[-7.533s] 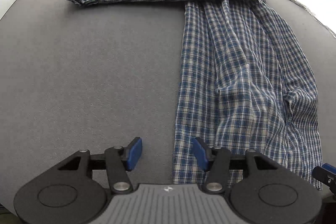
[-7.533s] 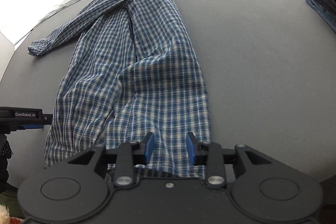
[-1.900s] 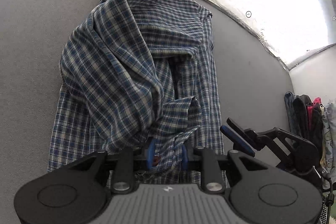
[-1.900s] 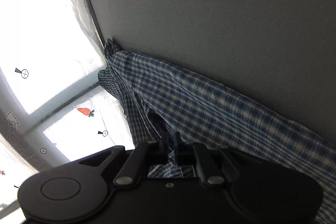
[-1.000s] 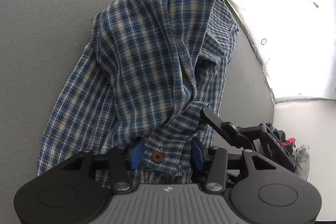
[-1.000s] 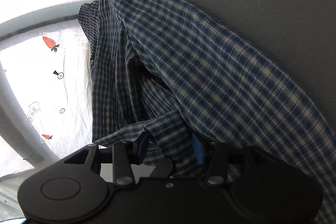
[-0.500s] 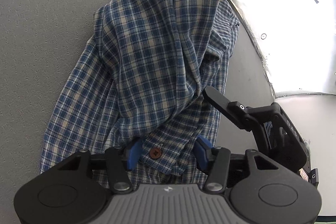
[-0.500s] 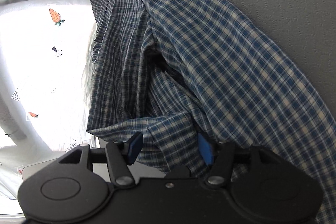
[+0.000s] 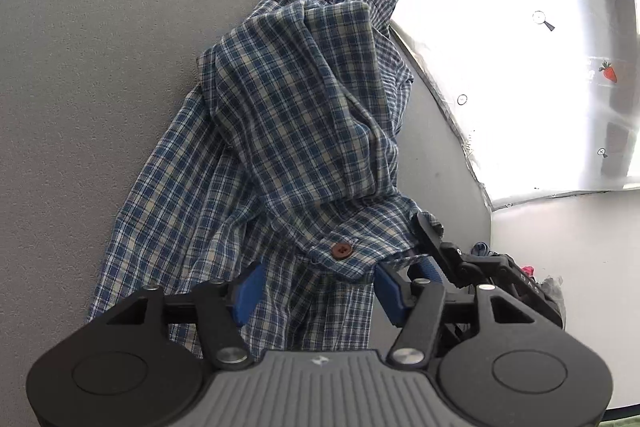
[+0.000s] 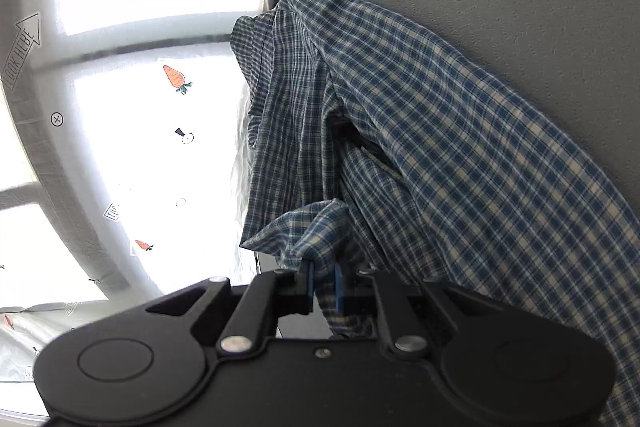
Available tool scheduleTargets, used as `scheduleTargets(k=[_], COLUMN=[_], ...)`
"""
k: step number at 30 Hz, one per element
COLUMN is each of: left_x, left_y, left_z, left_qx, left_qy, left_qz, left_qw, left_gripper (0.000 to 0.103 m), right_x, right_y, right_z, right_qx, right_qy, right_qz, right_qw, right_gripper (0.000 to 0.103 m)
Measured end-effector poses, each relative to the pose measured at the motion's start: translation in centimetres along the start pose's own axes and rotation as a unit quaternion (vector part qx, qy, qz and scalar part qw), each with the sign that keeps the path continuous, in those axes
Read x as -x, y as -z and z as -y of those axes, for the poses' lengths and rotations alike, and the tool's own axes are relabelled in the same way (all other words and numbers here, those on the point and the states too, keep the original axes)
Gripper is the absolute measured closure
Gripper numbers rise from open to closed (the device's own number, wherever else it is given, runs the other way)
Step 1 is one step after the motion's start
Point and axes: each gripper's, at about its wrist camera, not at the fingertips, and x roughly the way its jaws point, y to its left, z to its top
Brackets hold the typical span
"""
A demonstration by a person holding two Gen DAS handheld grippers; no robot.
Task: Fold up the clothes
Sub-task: 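Carry the hem with both grippers over the shirt toward the collar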
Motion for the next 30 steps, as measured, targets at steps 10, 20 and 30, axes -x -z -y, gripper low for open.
scheduleTargets(k=[10,20,30], left_x=[3.7,3.9,3.8], left_y=[4.3,8.4,10.8], left_z=[-0.7,-1.2,-1.4], left_qx=[-0.02,-0.056,-0.108], left_qy=[-0.015,-0.041,-0.072], left_qz=[0.017,-0.014,-0.039], left_qw=[0.9995,0.9975,0.9908], left_gripper=[0.042,0.042,0.042], right_x=[9.8,11.1,11.7], right_y=[2.8,8.4,12.9], right_z=[4.3,8.2,10.3], right_qx=[-0.057,-0.061,-0.044], right_qy=[-0.002,0.086,0.132], right_qz=[0.098,0.089,0.069], right_qw=[0.994,0.99,0.988], right_gripper=[0.098,0.099,0.103])
